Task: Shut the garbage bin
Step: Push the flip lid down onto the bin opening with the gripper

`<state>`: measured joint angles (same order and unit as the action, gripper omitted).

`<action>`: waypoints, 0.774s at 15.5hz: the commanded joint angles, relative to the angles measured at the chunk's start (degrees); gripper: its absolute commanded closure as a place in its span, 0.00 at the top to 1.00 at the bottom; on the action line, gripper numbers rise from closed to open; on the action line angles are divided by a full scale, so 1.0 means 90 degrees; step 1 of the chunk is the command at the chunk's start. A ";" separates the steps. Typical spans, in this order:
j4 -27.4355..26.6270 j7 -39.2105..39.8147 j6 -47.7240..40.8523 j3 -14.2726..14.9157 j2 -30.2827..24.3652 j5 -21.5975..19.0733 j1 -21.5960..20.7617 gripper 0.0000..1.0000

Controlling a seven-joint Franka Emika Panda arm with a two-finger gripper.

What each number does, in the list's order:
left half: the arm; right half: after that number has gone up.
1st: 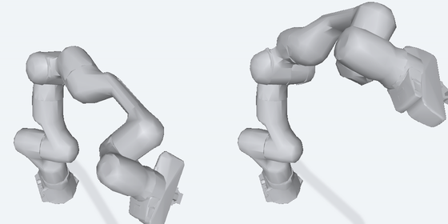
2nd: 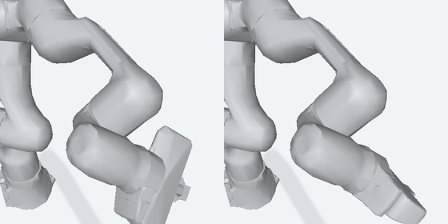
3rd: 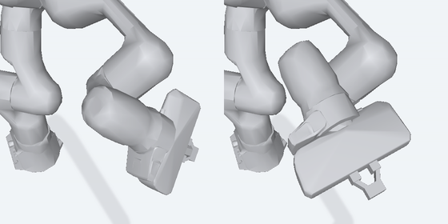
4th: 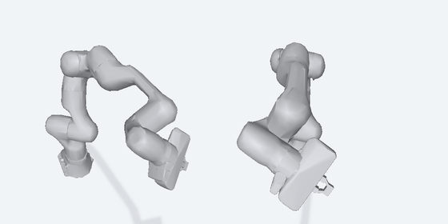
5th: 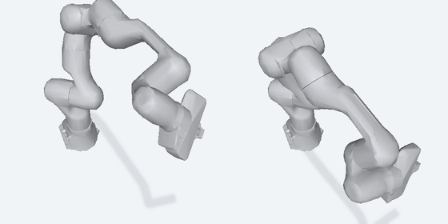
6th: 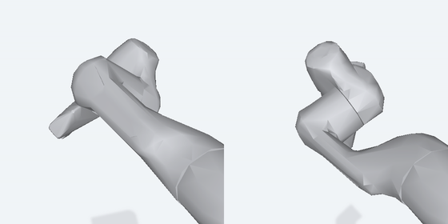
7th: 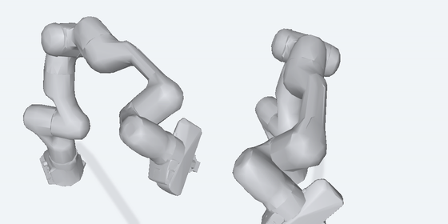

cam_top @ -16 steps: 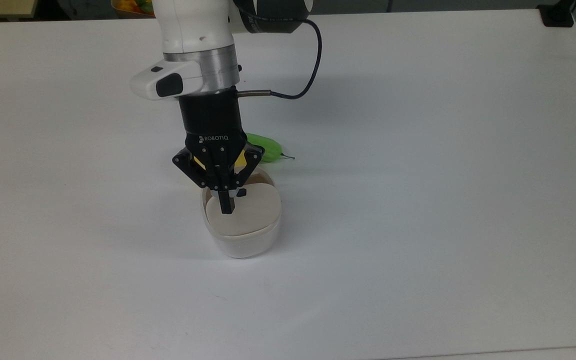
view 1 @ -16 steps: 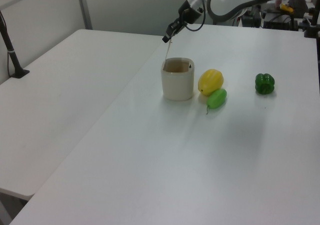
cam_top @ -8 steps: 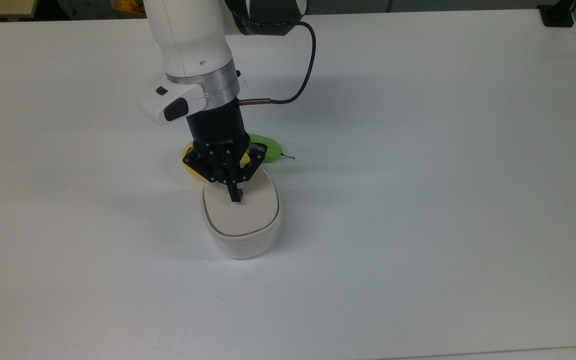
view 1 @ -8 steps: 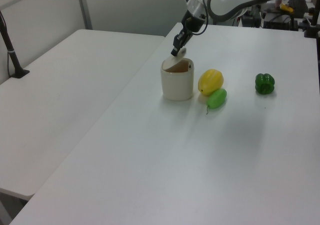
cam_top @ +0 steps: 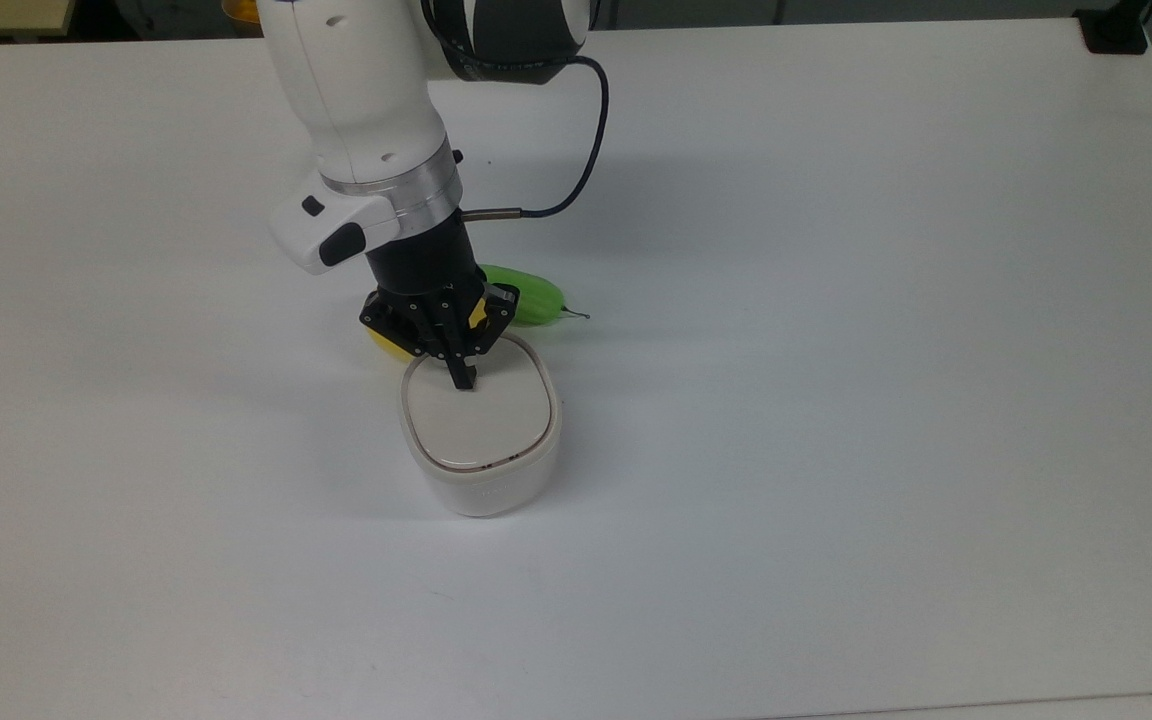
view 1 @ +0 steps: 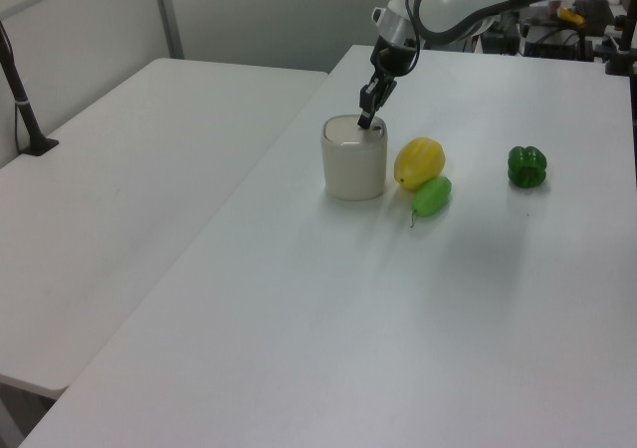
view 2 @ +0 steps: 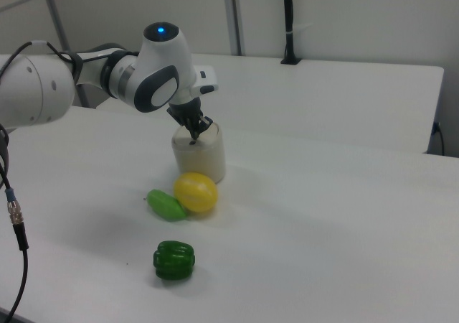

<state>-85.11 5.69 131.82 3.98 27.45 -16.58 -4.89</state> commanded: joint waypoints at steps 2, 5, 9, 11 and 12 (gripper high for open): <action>-0.0104 0.0208 -0.0076 0.0046 0.0172 0.0046 0.0016 0.00; -0.0065 0.0149 -0.0047 0.0046 0.0309 0.0017 0.0006 0.00; 0.0072 -0.0035 -0.0135 0.0046 -0.0109 -0.0101 0.0026 0.00; 0.0062 -0.0241 -0.0241 0.0095 -0.0354 -0.0101 0.0045 0.00; 0.0072 -0.0290 -0.0474 0.0134 -0.0432 -0.0091 0.0045 0.00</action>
<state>-84.09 5.06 131.78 4.10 27.10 -16.72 -4.55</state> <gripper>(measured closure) 0.996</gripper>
